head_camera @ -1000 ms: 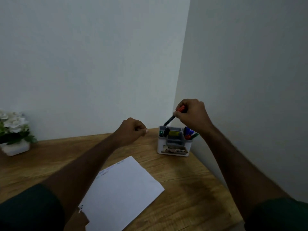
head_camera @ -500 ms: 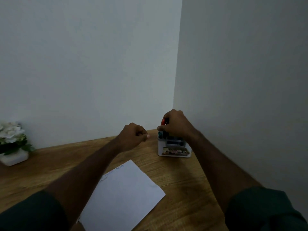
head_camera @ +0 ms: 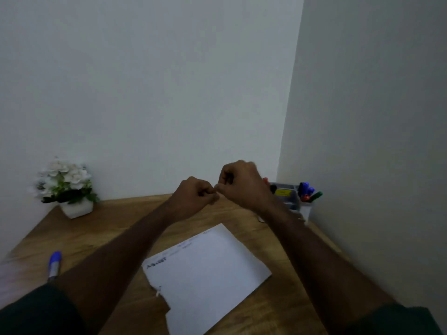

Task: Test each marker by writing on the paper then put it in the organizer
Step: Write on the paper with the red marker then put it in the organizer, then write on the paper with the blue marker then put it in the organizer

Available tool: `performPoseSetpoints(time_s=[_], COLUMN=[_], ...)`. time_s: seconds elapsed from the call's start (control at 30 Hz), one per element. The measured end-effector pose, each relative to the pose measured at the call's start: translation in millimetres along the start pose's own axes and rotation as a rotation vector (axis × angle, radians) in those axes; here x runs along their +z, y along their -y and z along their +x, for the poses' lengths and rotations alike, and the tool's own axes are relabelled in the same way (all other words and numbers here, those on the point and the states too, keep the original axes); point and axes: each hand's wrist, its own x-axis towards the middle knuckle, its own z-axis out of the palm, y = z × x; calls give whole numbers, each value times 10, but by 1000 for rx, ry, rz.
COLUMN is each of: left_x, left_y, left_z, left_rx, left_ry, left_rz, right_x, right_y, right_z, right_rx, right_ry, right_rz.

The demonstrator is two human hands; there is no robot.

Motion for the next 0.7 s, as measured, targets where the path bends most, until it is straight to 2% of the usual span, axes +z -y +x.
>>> performPoseSetpoints(time_s=[0.33,0.43,0.57,0.7], left_x=[-1099,-1359,-1569,-1667], left_y=[787,1047,1337,1487], left_z=[-1377,-1820,-2275,-2554], left_rx=[-213,-327,-438,-504], left_ry=[-191,-271,-372,-385], left_rz=[87,80,75,106], right_x=[1238,1571,1967,2261], right_y=[947,1289,1729,2077], right_z=[-80,-131,-222,-319], right_rx=[-133,-170,-109,-19], right_ry=[224,368,551,535], right_rz=[102,125,234,203])
